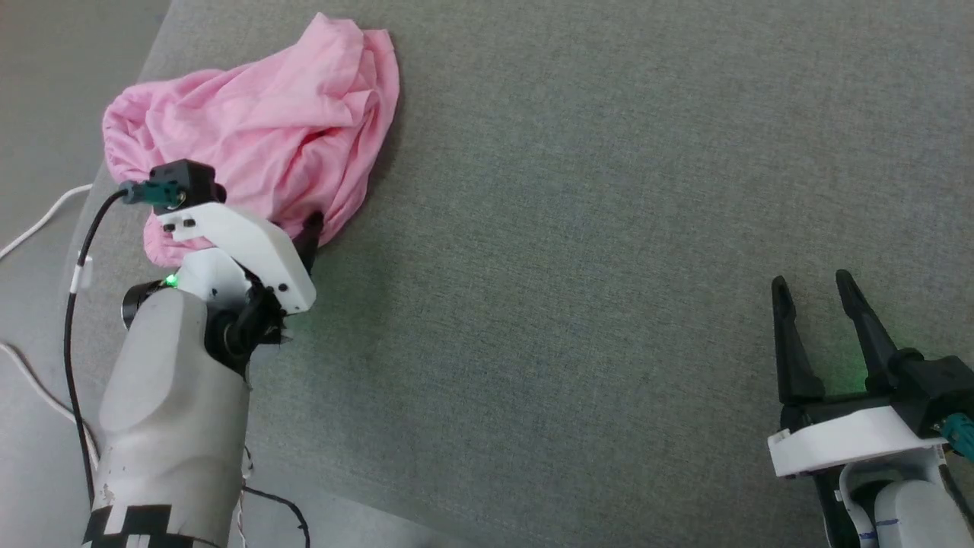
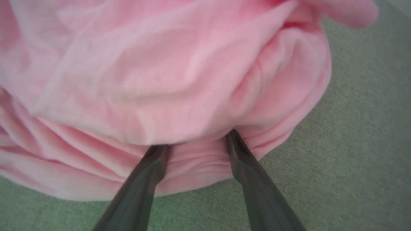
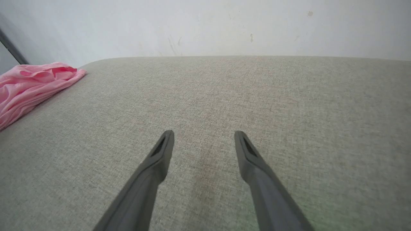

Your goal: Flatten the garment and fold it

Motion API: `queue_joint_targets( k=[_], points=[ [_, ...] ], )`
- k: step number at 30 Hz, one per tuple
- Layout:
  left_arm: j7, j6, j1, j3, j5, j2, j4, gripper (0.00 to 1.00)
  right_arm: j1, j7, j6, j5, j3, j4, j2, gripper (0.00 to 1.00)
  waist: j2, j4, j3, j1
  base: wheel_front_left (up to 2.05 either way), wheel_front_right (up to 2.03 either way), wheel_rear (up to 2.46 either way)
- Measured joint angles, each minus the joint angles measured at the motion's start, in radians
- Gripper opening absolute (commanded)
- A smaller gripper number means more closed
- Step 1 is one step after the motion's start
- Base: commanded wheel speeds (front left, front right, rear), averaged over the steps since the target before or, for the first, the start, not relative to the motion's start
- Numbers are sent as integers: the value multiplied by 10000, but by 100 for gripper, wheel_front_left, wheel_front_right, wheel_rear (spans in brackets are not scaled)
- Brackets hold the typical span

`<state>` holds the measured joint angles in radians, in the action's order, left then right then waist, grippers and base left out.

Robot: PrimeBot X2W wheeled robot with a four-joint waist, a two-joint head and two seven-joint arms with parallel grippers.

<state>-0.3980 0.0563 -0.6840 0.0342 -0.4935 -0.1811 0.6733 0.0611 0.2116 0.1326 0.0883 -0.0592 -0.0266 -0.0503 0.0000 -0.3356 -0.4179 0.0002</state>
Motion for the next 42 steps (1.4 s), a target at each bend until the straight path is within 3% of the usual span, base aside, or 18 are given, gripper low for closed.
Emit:
queue_joint_targets(
  k=[1, 10, 18, 28, 36, 42],
  points=[
    [242, -59, 1, 6, 63, 21, -8, 0, 0, 0, 0, 0, 2, -6, 0, 100, 0, -4, 25, -1, 0, 0, 0],
    [2686, -65, -622, -21, 537, -194, -805, 0, -3, 182, 0, 397, 407, -606, 10, 100, 0, -104, 758, -2, 0, 0, 0],
    [3277, 458, -2307, 435, 493, -349, -2406, 0, 22, 395, 0, 1223, 865, -1538, 10, 100, 0, 186, 1813, -3, 0, 0, 0],
    [2506, 663, -2415, 1879, -474, 316, -3452, 0, -68, 453, 0, 1703, 616, -1847, 10, 100, 0, 1408, 2844, -4, 0, 0, 0],
    [1887, 669, 85, 4144, -1565, 1114, -3007, 0, -327, 454, 0, 1760, 240, -1858, 2, 100, 0, 2432, 3199, -3, 0, 0, 0],
    [642, 677, 1802, 6090, -2094, 1233, -1760, 0, -331, 454, 0, 1829, 232, -1862, 2, 100, 0, 2815, 3229, -2, 0, 0, 0]
  ],
)
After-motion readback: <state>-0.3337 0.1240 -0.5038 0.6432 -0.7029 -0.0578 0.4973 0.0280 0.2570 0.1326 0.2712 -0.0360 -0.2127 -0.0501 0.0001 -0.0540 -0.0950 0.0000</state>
